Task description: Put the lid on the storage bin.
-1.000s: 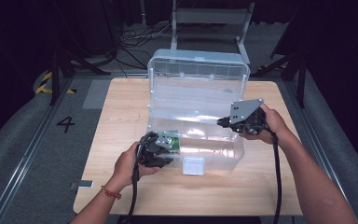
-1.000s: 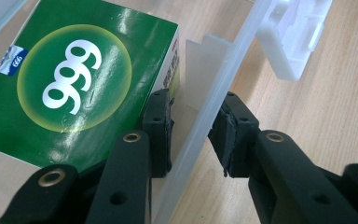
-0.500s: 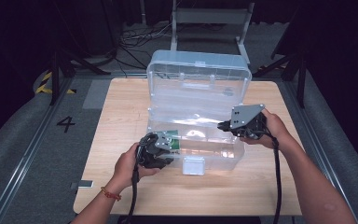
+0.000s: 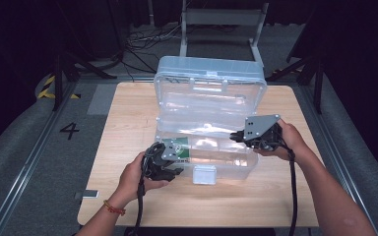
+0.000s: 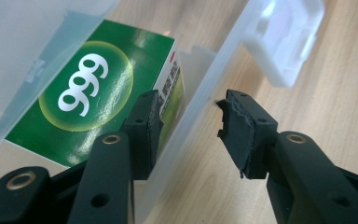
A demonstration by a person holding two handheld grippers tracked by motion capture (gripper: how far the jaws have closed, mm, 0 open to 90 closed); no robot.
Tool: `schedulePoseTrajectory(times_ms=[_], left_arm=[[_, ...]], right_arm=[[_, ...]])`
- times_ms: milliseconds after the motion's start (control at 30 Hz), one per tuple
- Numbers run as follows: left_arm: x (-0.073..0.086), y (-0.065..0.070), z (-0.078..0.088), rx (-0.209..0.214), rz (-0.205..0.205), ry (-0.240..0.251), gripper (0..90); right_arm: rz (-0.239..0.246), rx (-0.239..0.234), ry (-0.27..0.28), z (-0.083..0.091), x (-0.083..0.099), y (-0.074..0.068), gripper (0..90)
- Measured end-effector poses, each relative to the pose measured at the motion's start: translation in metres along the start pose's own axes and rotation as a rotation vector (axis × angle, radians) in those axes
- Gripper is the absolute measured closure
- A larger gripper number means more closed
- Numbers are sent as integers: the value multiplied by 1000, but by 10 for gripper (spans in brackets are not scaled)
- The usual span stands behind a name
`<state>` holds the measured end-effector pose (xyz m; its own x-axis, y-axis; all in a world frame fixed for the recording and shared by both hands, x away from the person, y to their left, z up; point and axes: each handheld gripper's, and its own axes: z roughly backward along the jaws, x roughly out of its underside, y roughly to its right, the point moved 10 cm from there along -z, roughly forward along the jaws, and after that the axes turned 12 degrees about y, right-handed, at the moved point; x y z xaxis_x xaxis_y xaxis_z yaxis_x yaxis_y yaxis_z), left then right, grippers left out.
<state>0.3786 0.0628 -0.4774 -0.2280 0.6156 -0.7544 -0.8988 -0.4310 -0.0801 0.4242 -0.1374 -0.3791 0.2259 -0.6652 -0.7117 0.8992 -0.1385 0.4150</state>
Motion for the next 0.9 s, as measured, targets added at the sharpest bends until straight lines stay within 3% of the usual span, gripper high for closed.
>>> schedulePoseTrajectory(times_ms=[133, 267, 500, 667, 900], left_arm=[[-3, 1, 11, -24, 4, 12, 502], [-6, 3, 25, -18, 14, 39, 484], [-11, 2, 46, -3, 40, 79, 483], [-17, 0, 61, 25, 96, 144, 477], [-27, -5, 79, 1, 107, 174, 480]], right_arm=[[-4, 2, 3, 0, 1, -1, 870], [-6, -1, 5, 0, 1, -2, 869], [-6, 6, 5, 0, 1, -2, 863], [-6, 2, 8, 0, 2, -5, 861], [-8, -1, 10, 0, 3, -8, 856]])
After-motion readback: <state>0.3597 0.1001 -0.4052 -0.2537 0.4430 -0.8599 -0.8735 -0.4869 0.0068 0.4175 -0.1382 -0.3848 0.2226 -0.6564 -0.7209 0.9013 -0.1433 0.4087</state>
